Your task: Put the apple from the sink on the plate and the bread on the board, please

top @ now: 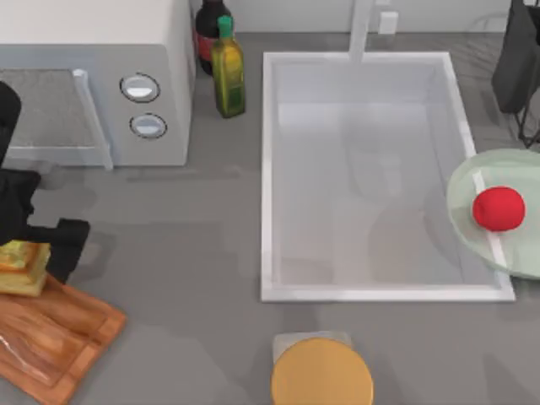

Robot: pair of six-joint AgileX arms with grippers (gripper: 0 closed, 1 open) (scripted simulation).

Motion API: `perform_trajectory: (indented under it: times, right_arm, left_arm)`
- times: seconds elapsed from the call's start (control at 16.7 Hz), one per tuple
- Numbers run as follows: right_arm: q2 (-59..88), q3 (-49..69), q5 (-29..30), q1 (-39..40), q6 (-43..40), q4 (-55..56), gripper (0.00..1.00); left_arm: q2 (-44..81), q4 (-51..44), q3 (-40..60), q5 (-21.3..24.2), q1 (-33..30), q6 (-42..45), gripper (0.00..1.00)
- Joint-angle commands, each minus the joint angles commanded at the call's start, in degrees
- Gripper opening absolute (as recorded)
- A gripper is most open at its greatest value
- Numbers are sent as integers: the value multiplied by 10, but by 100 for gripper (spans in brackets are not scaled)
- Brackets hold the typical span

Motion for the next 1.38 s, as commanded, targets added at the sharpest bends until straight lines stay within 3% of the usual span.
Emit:
perform_trajectory:
  times: [0.3,1.08,1.38]
  right_arm:
    - [0,0,0,0,0,0,100]
    - [0,0,0,0,0,0,100]
    - [0,0,0,0,0,0,100]
  left_arm:
    - [7,2,5,0,1,2,100]
    - [7,2,5,0,1,2,2]
    - [7,2,5,0,1,2,0]
